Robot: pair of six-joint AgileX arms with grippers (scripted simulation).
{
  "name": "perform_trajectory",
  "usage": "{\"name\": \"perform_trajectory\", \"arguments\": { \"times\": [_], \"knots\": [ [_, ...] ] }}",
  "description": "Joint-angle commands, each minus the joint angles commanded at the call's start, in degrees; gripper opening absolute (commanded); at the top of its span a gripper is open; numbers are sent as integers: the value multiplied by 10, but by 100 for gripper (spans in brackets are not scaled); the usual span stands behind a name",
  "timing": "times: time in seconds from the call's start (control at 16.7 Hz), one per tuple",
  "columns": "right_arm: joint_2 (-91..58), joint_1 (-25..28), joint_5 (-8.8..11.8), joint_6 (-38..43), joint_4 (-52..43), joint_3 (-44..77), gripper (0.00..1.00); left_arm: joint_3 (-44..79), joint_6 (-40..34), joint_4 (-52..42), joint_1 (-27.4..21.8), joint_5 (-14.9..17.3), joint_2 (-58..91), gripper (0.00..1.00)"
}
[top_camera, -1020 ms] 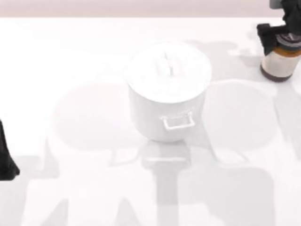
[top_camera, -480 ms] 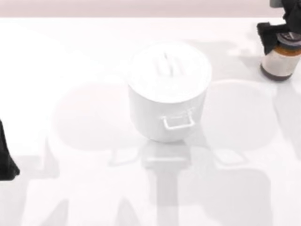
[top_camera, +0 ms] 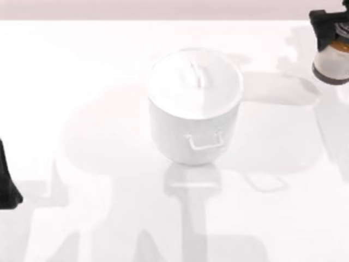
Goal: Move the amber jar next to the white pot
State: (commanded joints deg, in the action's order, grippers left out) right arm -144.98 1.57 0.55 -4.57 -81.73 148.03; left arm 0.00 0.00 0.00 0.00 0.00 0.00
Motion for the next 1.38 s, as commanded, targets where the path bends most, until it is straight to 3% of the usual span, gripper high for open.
{"name": "perform_trajectory", "arguments": {
  "times": [0.42, 0.9, 1.08, 1.38],
  "knots": [
    [198, 5, 2, 2, 69, -276, 0, 0, 0, 0, 0, 0, 0, 100],
    [236, 4, 3, 5, 83, -319, 0, 0, 0, 0, 0, 0, 0, 100],
    [248, 34, -5, 44, 110, -358, 0, 0, 0, 0, 0, 0, 0, 100],
    [284, 121, -29, 176, 191, -480, 0, 0, 0, 0, 0, 0, 0, 100]
  ]
}}
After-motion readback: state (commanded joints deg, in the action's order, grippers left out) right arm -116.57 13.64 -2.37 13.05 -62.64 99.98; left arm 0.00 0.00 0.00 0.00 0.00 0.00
